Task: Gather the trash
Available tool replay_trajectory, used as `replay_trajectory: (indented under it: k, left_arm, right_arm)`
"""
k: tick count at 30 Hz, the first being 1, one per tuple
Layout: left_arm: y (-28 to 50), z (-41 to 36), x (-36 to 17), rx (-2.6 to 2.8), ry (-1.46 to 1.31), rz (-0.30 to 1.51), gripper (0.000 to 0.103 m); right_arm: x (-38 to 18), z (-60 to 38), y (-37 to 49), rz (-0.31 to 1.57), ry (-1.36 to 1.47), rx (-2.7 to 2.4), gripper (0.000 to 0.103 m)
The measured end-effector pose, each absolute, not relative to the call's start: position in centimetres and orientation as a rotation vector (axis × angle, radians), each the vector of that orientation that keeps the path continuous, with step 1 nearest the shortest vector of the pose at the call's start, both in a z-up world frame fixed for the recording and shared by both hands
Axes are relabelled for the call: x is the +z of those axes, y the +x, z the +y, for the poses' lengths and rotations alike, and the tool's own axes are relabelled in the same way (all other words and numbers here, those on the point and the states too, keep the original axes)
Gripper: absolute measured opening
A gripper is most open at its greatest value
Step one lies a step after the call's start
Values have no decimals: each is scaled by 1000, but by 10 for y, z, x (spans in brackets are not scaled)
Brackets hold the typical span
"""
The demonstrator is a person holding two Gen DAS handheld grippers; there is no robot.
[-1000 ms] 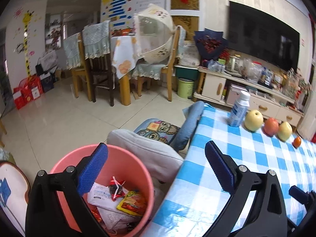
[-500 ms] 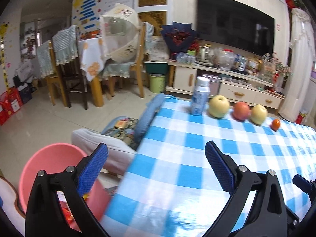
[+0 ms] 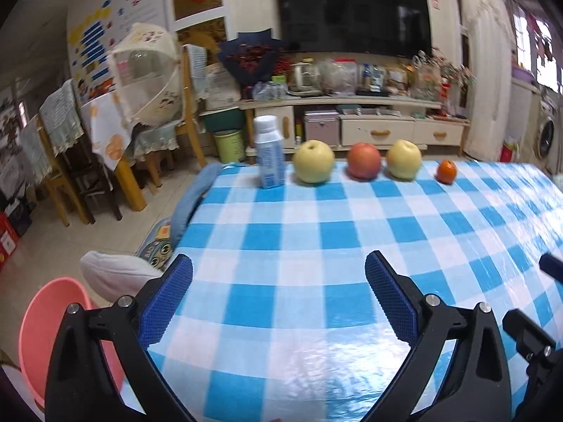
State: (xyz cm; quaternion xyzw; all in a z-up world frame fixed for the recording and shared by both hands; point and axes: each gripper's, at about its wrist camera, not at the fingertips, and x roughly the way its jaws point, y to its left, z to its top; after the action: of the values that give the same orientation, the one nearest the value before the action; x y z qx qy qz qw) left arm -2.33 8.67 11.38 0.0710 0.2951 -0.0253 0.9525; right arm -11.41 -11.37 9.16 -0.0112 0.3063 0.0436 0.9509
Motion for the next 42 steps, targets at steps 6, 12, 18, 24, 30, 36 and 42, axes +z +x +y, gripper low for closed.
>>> replay_trajectory:
  k: [6, 12, 18, 24, 30, 36, 42]
  left_arm:
    - [-30, 51, 112, -70, 204, 553, 99]
    - [-35, 19, 109, -80, 254, 532, 99]
    - [-36, -2, 104, -125, 246, 557, 99]
    - [-35, -14, 98, -151, 217, 584, 99]
    - [-34, -18, 94, -139, 213, 594, 99]
    - [-33, -18, 93, -131, 203, 599, 99]
    - [-31, -17, 91, -122, 204, 605, 99]
  right_arm:
    - [89, -140, -120, 608, -50, 28, 91]
    - [88, -166, -125, 603, -37, -10, 91]
    - [88, -185, -128, 593, -30, -40, 91]
    - [85, -200, -128, 592, -10, -59, 92]
    - [84, -207, -127, 591, -2, -68, 91]
    - [83, -208, -126, 584, -5, -63, 91]
    - [85, -206, -127, 579, -12, -59, 91]
